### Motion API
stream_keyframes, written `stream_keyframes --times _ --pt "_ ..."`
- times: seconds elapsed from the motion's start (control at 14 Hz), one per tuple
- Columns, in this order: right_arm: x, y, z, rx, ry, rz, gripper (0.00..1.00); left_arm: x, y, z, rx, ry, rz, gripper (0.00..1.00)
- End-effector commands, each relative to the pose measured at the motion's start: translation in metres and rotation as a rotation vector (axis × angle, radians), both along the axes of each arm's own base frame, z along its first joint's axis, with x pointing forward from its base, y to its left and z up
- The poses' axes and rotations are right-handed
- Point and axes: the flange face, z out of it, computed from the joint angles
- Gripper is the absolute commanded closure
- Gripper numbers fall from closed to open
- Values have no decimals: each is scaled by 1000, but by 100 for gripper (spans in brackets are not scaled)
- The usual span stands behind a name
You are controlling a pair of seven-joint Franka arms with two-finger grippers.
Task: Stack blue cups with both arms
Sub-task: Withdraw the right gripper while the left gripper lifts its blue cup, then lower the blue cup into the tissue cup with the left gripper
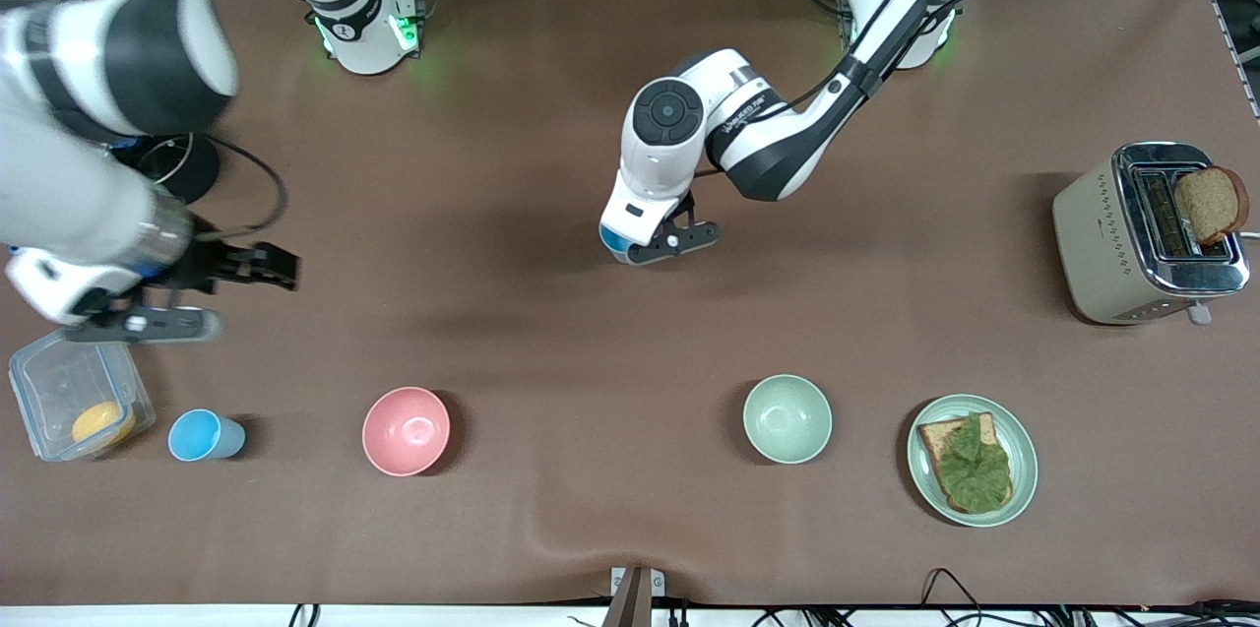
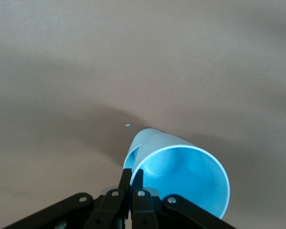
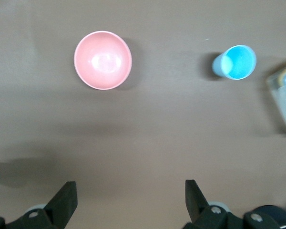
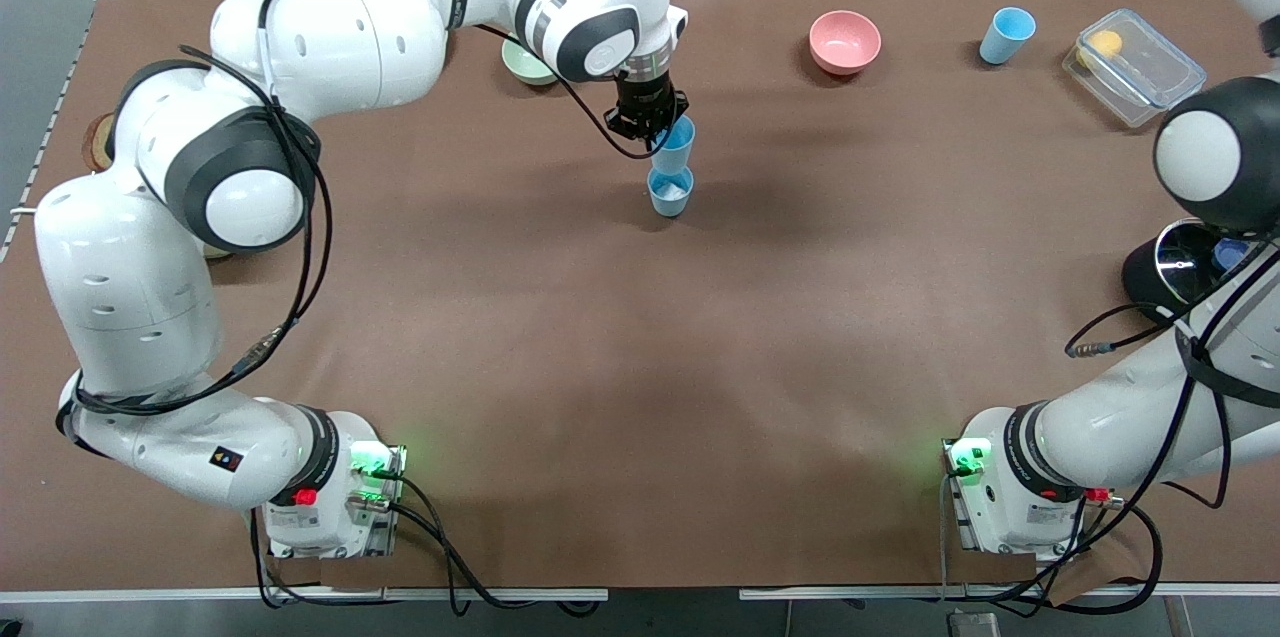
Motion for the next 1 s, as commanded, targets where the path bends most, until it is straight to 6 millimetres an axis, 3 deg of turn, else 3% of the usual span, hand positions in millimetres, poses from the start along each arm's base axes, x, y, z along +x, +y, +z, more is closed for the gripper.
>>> stream_keyframes --times 0.0,0.21,0.43,0.71,0.79,0.86,0.93 --pt "-29 -39 23 27 10 18 0 -7 -8 2 19 -20 14 100" --pt "-62 -75 27 33 22 -36 0 -9 -7 0 28 -14 16 100" --pt "-82 -80 36 30 12 -42 0 -23 -9 -14 57 10 13 100" --pt "-95 -88 48 5 -29 -54 0 -21 -10 -16 48 7 15 100" --pt "-99 -98 55 5 -45 -71 0 -20 -11 -16 46 8 19 100" --pt "-101 -102 56 6 -42 -78 0 -18 -10 -13 42 6 25 19" --pt "-100 -104 58 6 -45 -85 0 -16 -8 -8 41 -4 24 0"
